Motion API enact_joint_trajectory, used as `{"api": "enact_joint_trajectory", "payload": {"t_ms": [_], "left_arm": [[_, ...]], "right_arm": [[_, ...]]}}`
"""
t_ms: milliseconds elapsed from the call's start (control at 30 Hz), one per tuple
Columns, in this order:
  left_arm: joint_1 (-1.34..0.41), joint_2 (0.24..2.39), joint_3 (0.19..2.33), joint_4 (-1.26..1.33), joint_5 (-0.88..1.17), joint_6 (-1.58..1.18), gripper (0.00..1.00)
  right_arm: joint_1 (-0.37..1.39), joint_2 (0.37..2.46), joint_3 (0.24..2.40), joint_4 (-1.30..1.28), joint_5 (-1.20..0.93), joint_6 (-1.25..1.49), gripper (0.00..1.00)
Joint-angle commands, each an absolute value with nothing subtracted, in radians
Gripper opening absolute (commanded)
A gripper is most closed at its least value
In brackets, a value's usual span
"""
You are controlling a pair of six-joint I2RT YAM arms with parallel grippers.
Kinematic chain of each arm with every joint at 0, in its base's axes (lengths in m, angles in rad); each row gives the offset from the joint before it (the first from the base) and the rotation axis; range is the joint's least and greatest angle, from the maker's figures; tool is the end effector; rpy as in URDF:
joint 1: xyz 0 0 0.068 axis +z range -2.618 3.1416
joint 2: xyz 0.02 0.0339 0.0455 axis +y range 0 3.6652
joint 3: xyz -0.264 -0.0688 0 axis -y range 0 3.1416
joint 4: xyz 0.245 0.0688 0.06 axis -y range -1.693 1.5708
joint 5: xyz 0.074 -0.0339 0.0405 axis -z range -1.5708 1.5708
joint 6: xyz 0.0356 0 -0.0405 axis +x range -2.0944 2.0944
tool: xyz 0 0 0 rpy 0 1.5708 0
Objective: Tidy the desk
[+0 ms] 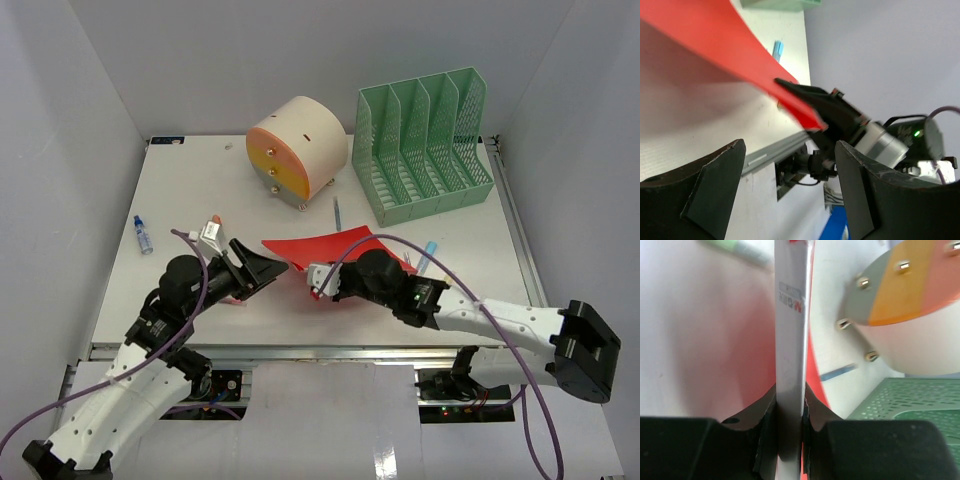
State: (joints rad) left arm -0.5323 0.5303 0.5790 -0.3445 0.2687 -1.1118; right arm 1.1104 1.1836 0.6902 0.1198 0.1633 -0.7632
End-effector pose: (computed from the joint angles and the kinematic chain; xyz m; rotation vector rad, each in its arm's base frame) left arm 0.1138 -0.0780 0.2873 -0.3967 2.0630 -1.3265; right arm 0.1234 0.2358 0.2549 -1.4964 1.2344 0.0721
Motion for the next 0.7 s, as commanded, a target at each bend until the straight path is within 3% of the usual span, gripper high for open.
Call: {"api": "enact_joint_trajectory", "payload": {"t_ms": [0,233,433,667], "left_arm": [[-0.536,0.419,0.637,-0.431,0.150,-1.007,0.84],[-0.536,0.337,0.596,-0.433,0.157,-1.009,0.85],[-0.535,0.339,0.553,-0.434,0.179,-1.007,0.85],[-0.535,0.366,0.538,-0.435,0.177,-0.975,0.86]], "right_arm": [[1.038,1.119,0.860,0.013,-0.049,-0.715,0.08],[0.941,1.123,1.089,-0.083,-0.137,-0.604,0.08],[0.706,1.170,1.302,-0.121,-0.290,-0.500,0.08],[0.493,1.202,1.361,-0.126,-0.460,-0.392,0.08]]}}
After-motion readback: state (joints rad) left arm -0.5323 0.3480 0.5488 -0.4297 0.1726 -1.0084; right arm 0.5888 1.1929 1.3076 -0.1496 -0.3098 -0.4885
